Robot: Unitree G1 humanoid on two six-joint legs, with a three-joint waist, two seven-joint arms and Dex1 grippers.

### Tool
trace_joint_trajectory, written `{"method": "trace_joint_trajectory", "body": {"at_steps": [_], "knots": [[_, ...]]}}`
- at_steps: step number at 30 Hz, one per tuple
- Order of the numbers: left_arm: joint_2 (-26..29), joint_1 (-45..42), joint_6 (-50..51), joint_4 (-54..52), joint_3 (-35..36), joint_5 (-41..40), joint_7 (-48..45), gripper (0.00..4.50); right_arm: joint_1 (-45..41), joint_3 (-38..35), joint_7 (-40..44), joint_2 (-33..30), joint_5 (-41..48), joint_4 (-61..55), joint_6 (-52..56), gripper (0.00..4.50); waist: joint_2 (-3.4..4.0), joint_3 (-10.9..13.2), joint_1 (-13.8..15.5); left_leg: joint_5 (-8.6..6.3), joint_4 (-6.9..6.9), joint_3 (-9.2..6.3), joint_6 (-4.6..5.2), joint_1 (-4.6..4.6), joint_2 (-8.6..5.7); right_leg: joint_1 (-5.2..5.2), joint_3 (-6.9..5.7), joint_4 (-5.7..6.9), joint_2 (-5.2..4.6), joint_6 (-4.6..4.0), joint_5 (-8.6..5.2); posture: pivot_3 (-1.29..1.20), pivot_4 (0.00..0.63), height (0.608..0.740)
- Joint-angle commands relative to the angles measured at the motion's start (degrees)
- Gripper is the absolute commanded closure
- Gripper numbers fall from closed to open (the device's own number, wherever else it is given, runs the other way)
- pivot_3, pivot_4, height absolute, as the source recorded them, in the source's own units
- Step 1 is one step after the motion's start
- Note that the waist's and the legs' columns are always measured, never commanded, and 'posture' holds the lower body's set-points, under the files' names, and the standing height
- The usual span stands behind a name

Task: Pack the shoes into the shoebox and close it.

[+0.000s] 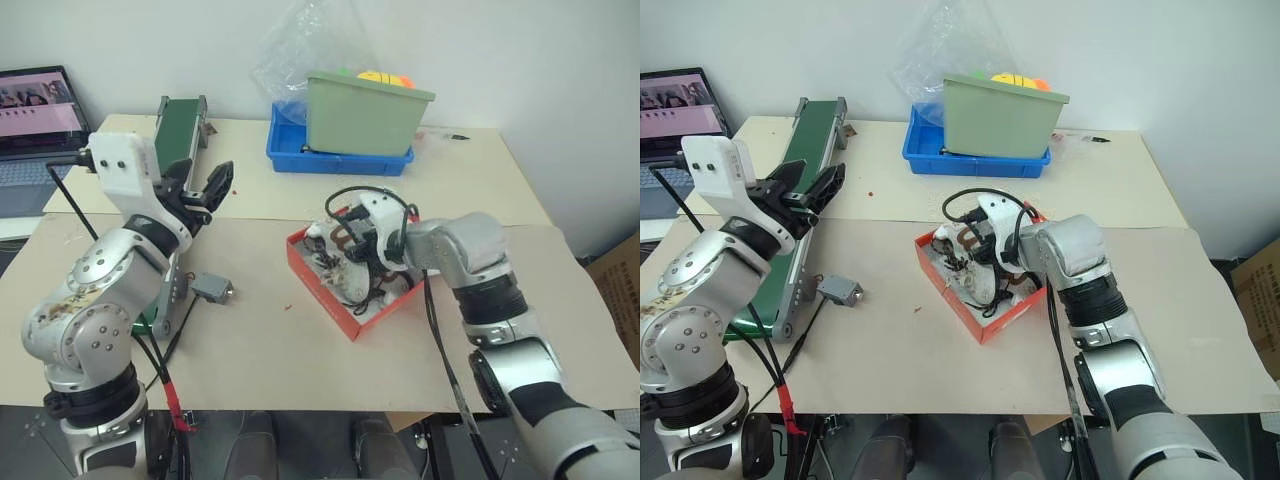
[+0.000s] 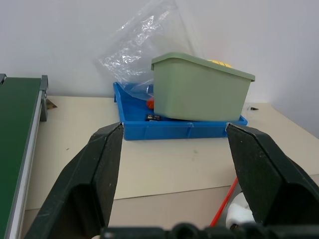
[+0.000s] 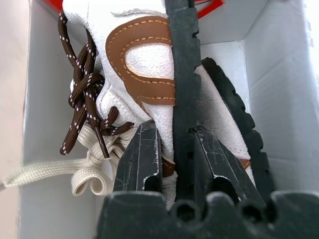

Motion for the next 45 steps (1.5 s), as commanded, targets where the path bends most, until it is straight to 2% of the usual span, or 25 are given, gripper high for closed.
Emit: {"method": "trace_joint_trajectory", "body": {"at_steps": [1,7,9,13,15,16,17,18,19,24,27,29,31,35,38,45], "knots": [[0.5,0.7,-1.1,-3.0,0.1,0.2,0.5,1.01,1.5,5.7,3.5,-5.0,-2.3,-3.5,-0.1,4.11,0.00,0.0,0.2,0.00,0.00,0.00,0.00,0.00,-0.01,0.00,0.01,-0.01,-0.01,0.00,0.00,0.00,0.150,0.740],[0.5,0.7,-1.3,-3.3,-0.5,0.5,1.2,1.01,1.9,8.7,5.0,-6.2,-4.5,-3.4,-2.4,4.11,-0.02,0.0,0.6,0.00,0.03,0.00,0.00,0.02,0.00,0.02,0.01,0.00,0.00,0.00,0.00,0.00,0.150,0.740],[0.7,0.6,-1.4,-3.2,-0.7,0.6,1.2,0.96,2.1,8.6,5.5,-5.6,-4.6,-3.3,-2.5,3.13,-0.03,0.0,0.7,0.00,0.03,0.00,0.00,0.02,0.00,0.03,0.01,-0.01,0.00,0.00,0.00,0.00,0.150,0.740],[0.8,0.2,-1.5,-2.8,-0.9,0.9,1.0,0.96,1.4,6.5,6.1,-4.0,-4.0,-3.3,-2.1,1.92,-0.03,0.0,0.7,0.00,0.03,0.00,0.00,0.02,0.00,0.01,0.01,0.00,0.00,0.00,0.00,0.00,0.150,0.740],[1.0,-0.1,-1.5,-2.6,-1.0,0.9,0.8,0.96,0.6,4.5,6.2,-3.1,-3.4,-3.0,-1.5,1.16,-0.03,0.0,0.7,0.00,0.02,0.00,0.00,0.02,0.01,0.00,0.02,0.00,0.01,0.00,0.00,0.00,0.150,0.740],[1.1,-0.3,-1.4,-2.5,-1.0,0.8,0.5,0.96,-0.1,3.0,6.3,-2.6,-2.9,-2.8,-1.0,1.00,-0.03,0.0,0.7,0.00,0.02,0.00,0.00,0.02,0.01,-0.01,0.03,0.00,0.01,0.00,0.00,0.00,0.150,0.740],[1.2,-0.5,-1.3,-2.4,-1.1,0.5,0.2,0.96,-0.9,1.6,6.5,-2.4,-2.4,-2.7,-0.3,0.48,-0.03,0.0,0.7,0.00,0.02,0.01,0.00,0.02,0.01,-0.01,0.03,0.00,0.01,0.00,0.00,0.00,0.150,0.740],[1.3,-0.6,-1.1,-2.4,-1.2,0.1,-0.2,0.96,-1.6,0.3,6.9,-2.3,-2.0,-2.8,0.3,0.17,-0.03,0.0,0.7,0.00,0.02,0.01,0.00,0.02,0.00,-0.02,0.03,0.01,0.01,0.00,0.01,0.00,0.150,0.740],[1.6,-0.6,-0.4,-2.5,-1.5,-1.0,-1.1,0.96,-2.7,-1.7,7.2,-2.3,-1.4,-3.1,1.1,0.08,-0.03,0.0,0.7,0.00,0.02,0.01,0.00,0.02,0.01,-0.01,0.03,0.01,0.01,0.00,0.01,0.00,0.150,0.740],[4.7,1.0,2.3,-4.4,-4.7,-5.2,-6.8,0.96,-8.6,-13.2,10.6,-2.1,4.7,-3.5,6.9,0.08,-0.03,0.0,0.7,0.00,0.00,0.01,0.00,0.02,0.01,-0.02,0.03,0.01,0.01,0.00,0.00,0.00,0.150,0.740],[5.7,1.4,3.0,-4.7,-6.2,-7.1,-8.9,0.96,-10.8,-16.9,12.4,-3.7,7.0,-3.8,8.3,0.08,-0.03,0.0,0.7,0.00,-0.01,0.01,0.00,0.01,0.01,-0.01,0.02,-0.01,0.00,-0.01,0.00,0.00,0.150,0.740],[5.8,0.9,3.1,-4.6,-7.4,-8.5,-10.3,0.96,-9.8,-19.7,13.6,-5.2,6.9,-5.1,1.3,0.08,-0.03,0.0,0.8,0.00,-0.01,0.01,0.00,0.01,0.01,-0.01,0.02,-0.01,0.00,-0.01,0.00,0.00,0.150,0.740],[6.0,0.1,3.2,-4.0,-8.6,-9.9,-11.9,0.96,-6.9,-19.5,15.8,-9.0,4.3,-4.9,-8.2,0.08,-0.03,0.0,0.9,0.00,0.02,0.01,0.00,0.01,0.00,-0.01,0.02,-0.02,0.00,0.00,0.00,0.00,0.150,0.740],[7.0,-1.3,2.9,-2.5,-10.1,-10.9,-14.4,0.96,-1.1,-21.3,21.0,-13.7,5.1,-5.1,-15.7,0.08,-0.03,0.0,0.9,-0.01,0.01,0.02,0.00,0.01,0.00,0.04,0.00,-0.14,-0.01,0.02,-0.01,0.00,0.150,0.740],[8.5,-2.2,2.8,-0.8,-11.2,-10.4,-17.1,0.96,2.8,-25.1,25.2,-16.6,9.3,-6.9,-14.5,0.78,-0.02,0.0,0.4,0.00,-0.02,0.04,0.00,0.01,0.01,-0.01,0.07,-0.11,0.00,0.01,-0.01,0.00,0.150,0.740],[11.7,-5.8,2.1,3.7,-15.2,-9.2,-24.6,0.96,20.1,-29.8,33.4,-29.6,11.9,-15.2,-15.9,3.23,0.00,0.0,0.7,-0.01,0.04,0.04,0.02,0.01,-0.01,0.06,0.07,-0.12,0.00,0.05,-0.03,0.00,0.150,0.740]]}}
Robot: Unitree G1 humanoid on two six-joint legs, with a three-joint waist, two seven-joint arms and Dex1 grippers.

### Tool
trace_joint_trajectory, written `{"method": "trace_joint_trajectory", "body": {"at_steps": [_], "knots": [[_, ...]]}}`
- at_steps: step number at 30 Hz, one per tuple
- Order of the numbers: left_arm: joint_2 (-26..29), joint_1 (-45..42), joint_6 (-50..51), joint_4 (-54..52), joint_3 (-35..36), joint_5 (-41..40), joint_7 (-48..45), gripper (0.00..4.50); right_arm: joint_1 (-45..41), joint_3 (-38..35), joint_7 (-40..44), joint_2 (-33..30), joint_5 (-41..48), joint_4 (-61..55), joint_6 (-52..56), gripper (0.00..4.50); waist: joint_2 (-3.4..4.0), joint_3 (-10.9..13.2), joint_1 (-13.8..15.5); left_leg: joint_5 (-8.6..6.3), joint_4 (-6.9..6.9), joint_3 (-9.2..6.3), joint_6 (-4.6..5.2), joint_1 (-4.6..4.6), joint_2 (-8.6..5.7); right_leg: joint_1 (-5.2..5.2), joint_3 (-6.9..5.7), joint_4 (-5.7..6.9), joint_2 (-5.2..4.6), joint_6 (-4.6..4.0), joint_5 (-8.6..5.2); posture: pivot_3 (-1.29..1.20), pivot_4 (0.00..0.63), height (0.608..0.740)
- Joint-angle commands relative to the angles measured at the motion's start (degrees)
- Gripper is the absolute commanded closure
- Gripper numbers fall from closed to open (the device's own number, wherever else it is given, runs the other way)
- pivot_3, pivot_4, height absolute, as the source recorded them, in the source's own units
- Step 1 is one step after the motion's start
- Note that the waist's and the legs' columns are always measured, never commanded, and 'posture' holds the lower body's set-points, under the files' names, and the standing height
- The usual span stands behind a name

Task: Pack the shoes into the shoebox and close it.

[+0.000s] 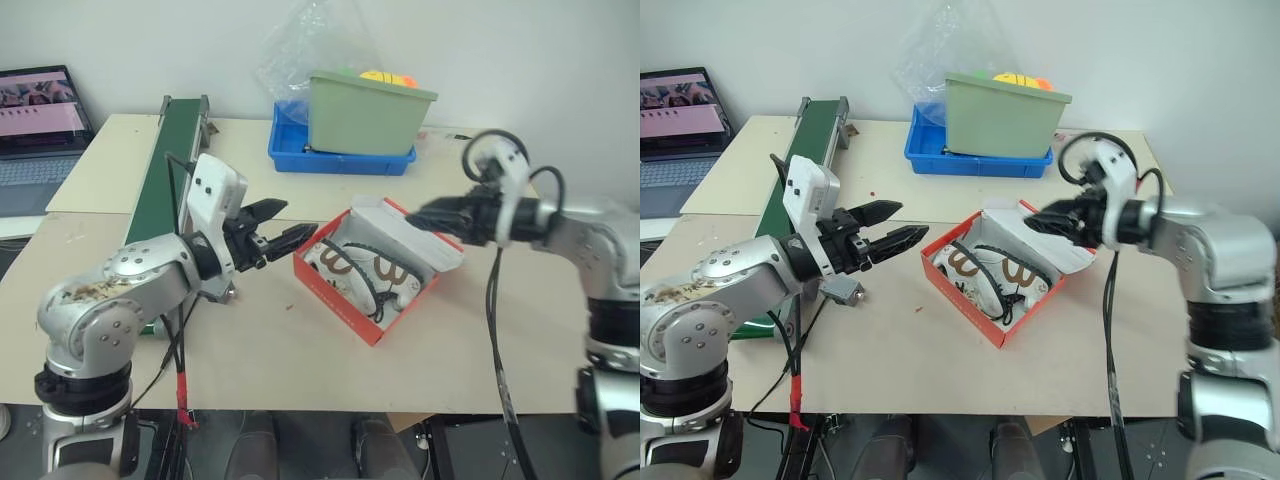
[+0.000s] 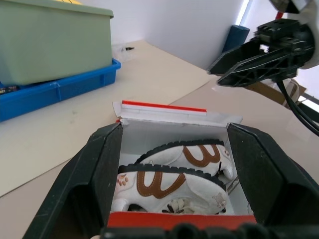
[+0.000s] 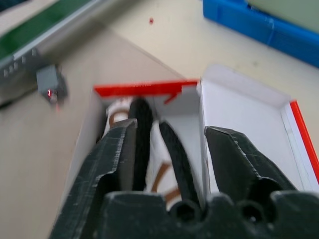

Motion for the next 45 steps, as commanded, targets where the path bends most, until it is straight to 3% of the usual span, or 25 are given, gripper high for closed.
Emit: {"method": "trace_joint_trajectory", "body": {"at_steps": [1,3,4,10,13,17,24,34,40,45], "knots": [[1.4,-3.1,-1.7,1.3,-2.1,0.9,-4.6,0.96,7.0,-5.5,2.8,-4.5,2.2,-4.8,-1.5,3.45,0.00,0.0,0.1,0.00,0.01,0.01,0.00,0.00,0.00,0.00,0.01,0.00,0.00,0.00,0.00,0.00,0.150,0.740],[2.1,-4.4,-1.6,2.0,-3.2,1.1,-7.0,0.96,12.8,-7.0,3.0,-5.8,1.8,-5.3,-2.7,4.32,0.00,0.0,0.2,0.00,0.03,0.01,0.00,0.01,0.00,0.00,0.02,0.00,0.00,0.01,-0.01,0.00,0.150,0.740],[2.3,-4.8,-1.5,2.3,-3.6,1.1,-7.9,0.96,14.8,-7.5,2.8,-6.0,1.6,-5.2,-3.4,4.48,0.00,0.0,0.2,0.00,0.03,0.01,0.00,0.03,0.01,0.02,0.01,0.00,0.01,0.01,-0.01,0.00,0.150,0.740],[6.6,-5.6,0.7,1.9,-5.6,1.5,-12.1,0.96,24.6,-13.8,-0.8,2.8,2.5,2.4,-10.3,4.48,0.00,0.0,-0.5,0.00,0.02,0.04,0.01,0.07,0.00,0.03,0.08,0.03,0.01,0.03,-0.02,0.00,0.150,0.740],[9.7,-4.0,1.1,0.3,-7.4,2.7,-13.9,0.96,25.8,-11.1,-2.0,6.3,-0.6,6.0,-15.8,4.48,0.01,0.0,-1.2,0.00,0.05,0.03,0.01,0.09,0.01,0.06,0.08,0.06,0.02,0.04,-0.02,0.00,0.150,0.740],[11.9,-2.9,2.4,0.4,-7.6,4.5,-12.6,0.96,22.7,-9.6,-3.2,11.5,-2.4,14.0,-22.6,4.48,0.01,0.0,-1.6,0.00,0.07,0.04,0.01,0.14,0.02,0.08,0.09,0.07,0.02,0.04,-0.02,0.00,0.150,0.740],[15.4,1.6,4.2,-2.8,-6.3,4.6,-12.8,0.96,15.8,-9.1,-2.7,14.5,-5.6,29.2,-32.7,4.48,0.04,0.0,-1.4,0.00,0.05,0.06,0.01,0.14,0.00,0.10,0.11,0.06,0.01,0.06,-0.03,0.00,0.150,0.740],[15.9,2.5,7.2,-5.2,-2.9,2.4,-10.6,0.96,5.9,-5.9,-4.1,20.4,-12.2,49.4,-46.7,4.48,0.06,0.0,-1.3,0.00,0.06,0.05,0.00,0.17,0.00,0.13,0.09,0.09,0.01,0.05,-0.03,0.00,0.150,0.740],[16.3,2.9,8.0,-6.0,-2.4,2.5,-10.5,0.96,3.9,-6.8,-6.7,21.3,-13.8,49.3,-55.1,4.48,0.07,0.0,-1.4,0.01,0.05,0.05,0.00,0.20,0.00,0.13,0.09,0.12,0.01,0.05,-0.03,0.00,0.150,0.740],[15.3,1.4,7.6,-5.2,-4.6,3.6,-10.2,0.96,4.1,-7.3,-7.1,20.7,-12.8,40.6,-56.1,4.48,0.08,0.0,-1.4,0.01,0.06,0.05,0.00,0.20,0.01,0.15,0.09,0.14,0.02,0.05,-0.03,0.00,0.150,0.740]]}}
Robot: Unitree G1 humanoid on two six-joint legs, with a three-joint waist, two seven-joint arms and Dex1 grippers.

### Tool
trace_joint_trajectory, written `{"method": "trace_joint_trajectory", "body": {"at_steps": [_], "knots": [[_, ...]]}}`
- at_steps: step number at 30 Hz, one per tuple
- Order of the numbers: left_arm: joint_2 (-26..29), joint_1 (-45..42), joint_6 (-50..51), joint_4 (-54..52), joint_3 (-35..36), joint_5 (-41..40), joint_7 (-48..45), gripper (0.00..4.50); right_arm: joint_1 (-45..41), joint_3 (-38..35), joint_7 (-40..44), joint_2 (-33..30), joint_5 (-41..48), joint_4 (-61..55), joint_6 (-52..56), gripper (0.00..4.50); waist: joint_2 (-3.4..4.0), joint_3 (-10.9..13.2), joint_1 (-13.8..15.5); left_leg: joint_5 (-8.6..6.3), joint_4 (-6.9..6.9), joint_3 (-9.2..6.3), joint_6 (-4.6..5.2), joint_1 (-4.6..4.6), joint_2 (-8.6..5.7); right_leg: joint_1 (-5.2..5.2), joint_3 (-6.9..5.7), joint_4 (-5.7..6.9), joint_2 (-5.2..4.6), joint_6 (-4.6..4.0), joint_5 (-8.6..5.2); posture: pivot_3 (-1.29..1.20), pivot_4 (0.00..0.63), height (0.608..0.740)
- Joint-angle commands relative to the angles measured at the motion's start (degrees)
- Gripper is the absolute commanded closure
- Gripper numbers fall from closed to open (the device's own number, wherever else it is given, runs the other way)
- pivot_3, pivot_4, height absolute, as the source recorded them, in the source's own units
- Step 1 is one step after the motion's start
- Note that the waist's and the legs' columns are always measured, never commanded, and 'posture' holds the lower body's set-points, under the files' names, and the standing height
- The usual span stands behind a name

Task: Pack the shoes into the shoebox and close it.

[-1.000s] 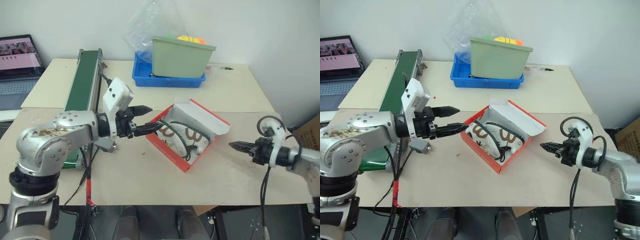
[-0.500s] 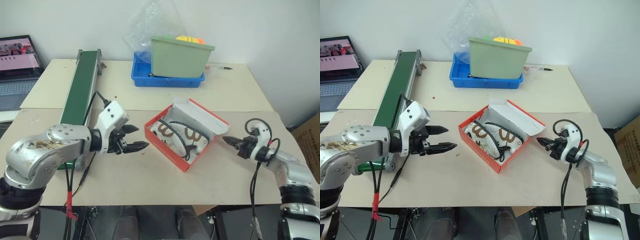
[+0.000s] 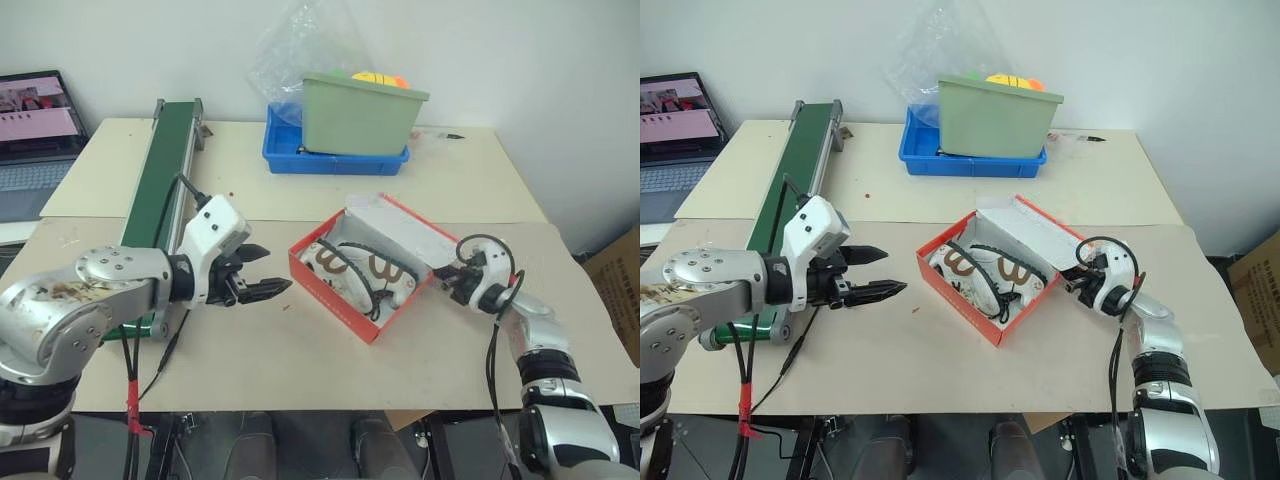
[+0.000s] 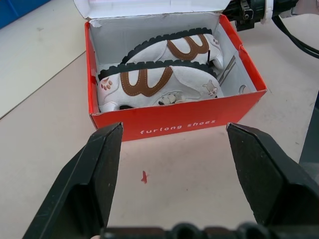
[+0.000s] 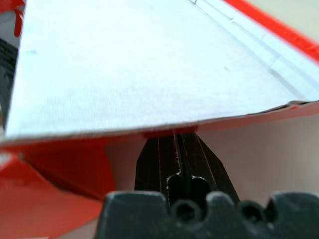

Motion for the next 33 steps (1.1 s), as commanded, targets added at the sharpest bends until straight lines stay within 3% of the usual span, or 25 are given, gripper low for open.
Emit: {"method": "trace_joint_trajectory", "body": {"at_steps": [1,7,11,16,21,25,31,33], "knots": [[-0.5,-1.7,-0.5,-1.0,-0.9,0.7,0.1,0.96,-1.1,-1.6,0.4,-1.5,1.9,-9.2,-0.5,4.48,0.00,0.0,0.0,0.00,0.00,0.00,0.00,0.00,0.00,0.00,0.00,0.01,0.00,0.00,0.00,0.00,0.150,0.740],[0.2,-1.7,-2.0,-0.7,-3.2,2.6,-1.3,0.96,-2.4,-1.6,-0.6,-4.2,2.4,-18.5,3.4,4.48,0.01,0.0,0.0,0.00,-0.01,0.00,0.00,0.00,0.00,0.00,0.00,0.01,0.00,0.00,0.00,0.00,0.150,0.740],[0.0,-2.5,-3.1,0.4,-4.3,4.2,-2.5,0.96,-1.6,-1.1,3.2,-6.1,7.4,-27.6,12.6,4.48,0.02,0.0,0.1,0.00,-0.01,0.00,0.00,0.01,0.00,0.00,0.01,0.02,0.00,0.00,0.00,0.00,0.150,0.740],[-0.7,-3.4,-3.9,1.6,-5.1,5.6,-3.5,0.96,5.0,3.8,12.9,-10.5,15.3,-41.7,26.3,4.48,0.00,0.0,0.5,0.00,-0.03,-0.02,0.00,0.01,0.00,0.05,-0.03,0.00,0.00,0.00,-0.02,0.00,0.150,0.740],[-1.1,-3.6,-4.5,2.1,-5.3,6.6,-4.0,0.96,7.6,9.3,14.0,-10.5,16.7,-48.9,31.8,4.48,0.00,0.0,0.2,0.00,0.06,-0.02,0.01,0.06,0.00,0.10,-0.03,0.01,-0.01,0.00,-0.02,0.00,0.150,0.740],[-1.7,-3.6,-4.3,2.0,-4.9,7.0,-3.9,0.96,8.7,16.0,13.2,-10.7,11.6,-49.3,31.3,4.48,0.00,0.0,0.1,-0.01,0.06,-0.02,0.01,0.09,0.01,0.10,-0.02,0.02,0.01,0.00,-0.03,0.00,0.150,0.740],[-2.4,-2.9,-3.5,1.4,-3.8,6.8,-3.1,0.96,5.2,19.8,9.1,-5.0,7.4,-43.2,30.5,4.48,0.00,0.0,0.1,0.00,0.07,-0.01,0.01,0.07,0.00,0.08,-0.01,0.04,-0.01,0.00,-0.02,0.00,0.150,0.740],[-2.8,-2.8,-3.3,1.3,-3.5,6.8,-2.5,0.96,5.5,27.0,8.9,-6.9,-1.8,-39.1,25.4,4.48,0.00,0.0,0.1,0.00,0.08,-0.02,0.01,0.09,0.01,0.10,-0.02,0.04,0.00,0.00,-0.02,0.00,0.150,0.740]]}}
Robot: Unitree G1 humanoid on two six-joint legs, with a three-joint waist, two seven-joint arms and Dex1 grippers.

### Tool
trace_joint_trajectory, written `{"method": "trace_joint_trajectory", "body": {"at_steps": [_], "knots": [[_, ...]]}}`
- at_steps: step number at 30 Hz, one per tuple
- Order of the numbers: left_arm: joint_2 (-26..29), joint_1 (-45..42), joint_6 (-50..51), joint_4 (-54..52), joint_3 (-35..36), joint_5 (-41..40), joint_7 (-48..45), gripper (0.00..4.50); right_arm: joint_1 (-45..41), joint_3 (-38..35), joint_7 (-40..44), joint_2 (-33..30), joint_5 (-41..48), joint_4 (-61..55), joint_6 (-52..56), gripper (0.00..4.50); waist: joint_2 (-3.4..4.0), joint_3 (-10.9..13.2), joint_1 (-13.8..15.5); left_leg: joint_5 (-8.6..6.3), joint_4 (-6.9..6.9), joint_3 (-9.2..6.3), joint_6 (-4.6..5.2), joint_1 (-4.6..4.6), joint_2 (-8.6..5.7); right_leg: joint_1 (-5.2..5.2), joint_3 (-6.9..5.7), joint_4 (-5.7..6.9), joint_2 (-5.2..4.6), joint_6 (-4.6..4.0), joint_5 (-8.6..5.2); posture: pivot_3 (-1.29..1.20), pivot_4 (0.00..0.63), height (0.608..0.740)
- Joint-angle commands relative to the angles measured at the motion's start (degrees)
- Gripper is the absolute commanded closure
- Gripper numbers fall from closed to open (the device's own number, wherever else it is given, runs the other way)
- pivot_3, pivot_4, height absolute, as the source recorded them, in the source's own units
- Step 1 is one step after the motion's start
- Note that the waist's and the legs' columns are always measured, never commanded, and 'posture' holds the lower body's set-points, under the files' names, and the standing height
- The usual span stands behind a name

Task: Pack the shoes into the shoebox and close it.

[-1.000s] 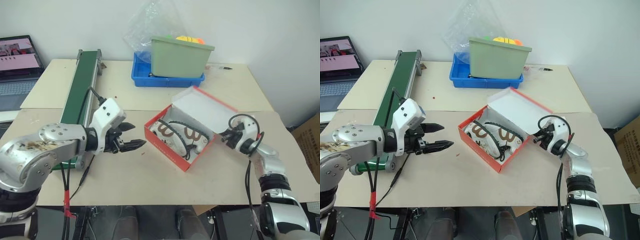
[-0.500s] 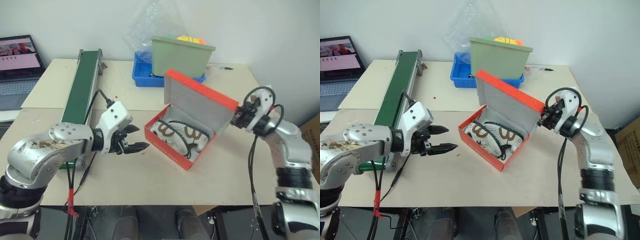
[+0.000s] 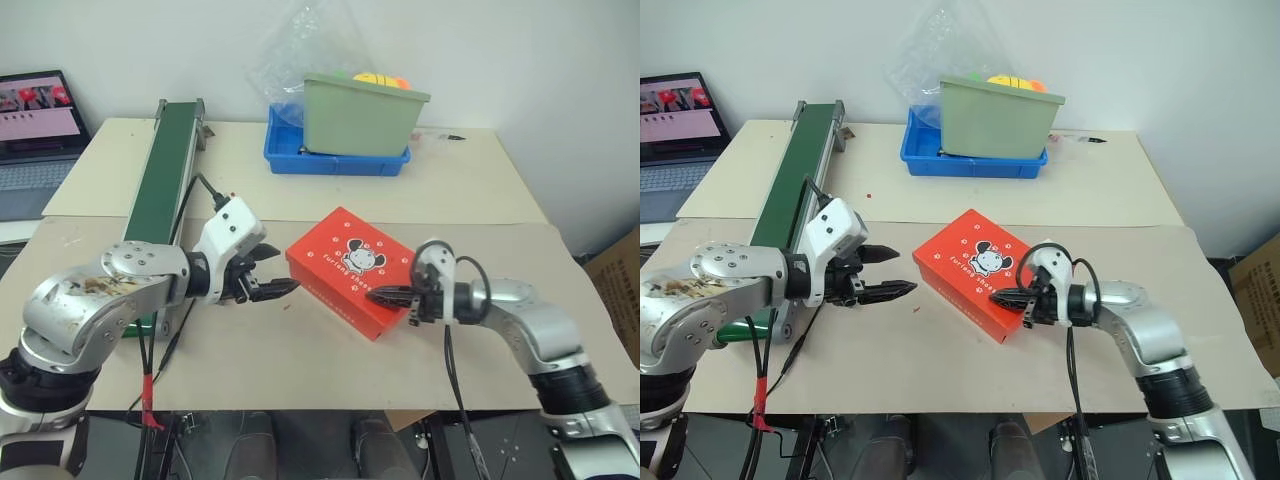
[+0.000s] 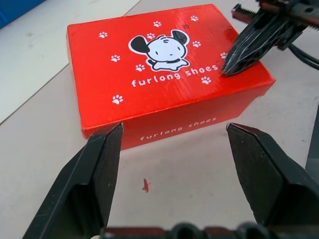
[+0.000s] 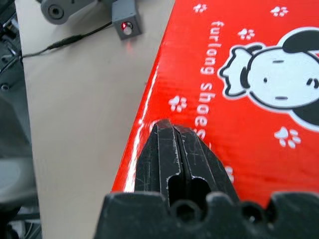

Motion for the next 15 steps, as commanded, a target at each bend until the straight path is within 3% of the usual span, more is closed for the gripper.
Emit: {"method": "trace_joint_trajectory", "body": {"at_steps": [1,5,10,13,15], "knots": [[-0.7,-0.2,0.0,-1.2,2.1,-0.1,1.0,0.96,0.1,8.8,-0.8,-2.5,-11.9,6.2,-7.3,4.48,-0.01,0.0,0.1,0.00,0.00,0.00,0.00,0.01,0.00,0.03,-0.01,-0.01,0.00,0.00,0.00,0.00,0.150,0.740],[-1.6,-0.1,0.9,-1.6,2.9,-0.6,2.0,0.96,-1.1,7.9,0.0,-1.9,-11.5,7.2,-8.1,4.48,-0.36,-0.3,0.0,-0.02,-0.07,0.01,0.00,0.69,0.01,0.68,-0.03,-0.15,0.00,0.08,-0.08,0.00,0.150,0.740],[-1.9,0.7,1.1,-1.3,3.8,-0.2,2.9,0.96,-6.1,-2.1,2.4,-2.2,0.2,-1.3,0.4,4.48,-0.34,-0.3,0.2,-0.01,-0.04,0.02,-0.04,0.85,0.01,0.79,0.02,-0.13,-0.02,0.24,-0.22,0.00,0.150,0.740],[-2.3,0.7,0.9,-0.7,4.2,0.1,3.3,0.96,-8.8,-6.2,3.7,-4.5,4.6,-4.8,4.4,3.76,-0.27,-0.2,0.2,0.03,-0.02,0.04,0.01,0.62,0.01,0.58,0.04,-0.07,-0.02,0.25,-0.05,0.00,0.150,0.740],[-3.1,0.5,0.7,0.0,4.9,0.0,3.6,0.96,-9.6,-7.8,6.0,-7.0,7.2,-7.7,6.2,3.03,-0.27,-0.2,0.2,0.03,-0.07,0.03,0.02,0.60,0.02,0.55,0.03,-0.07,-0.01,0.14,-0.06,0.00,0.150,0.740]]}}
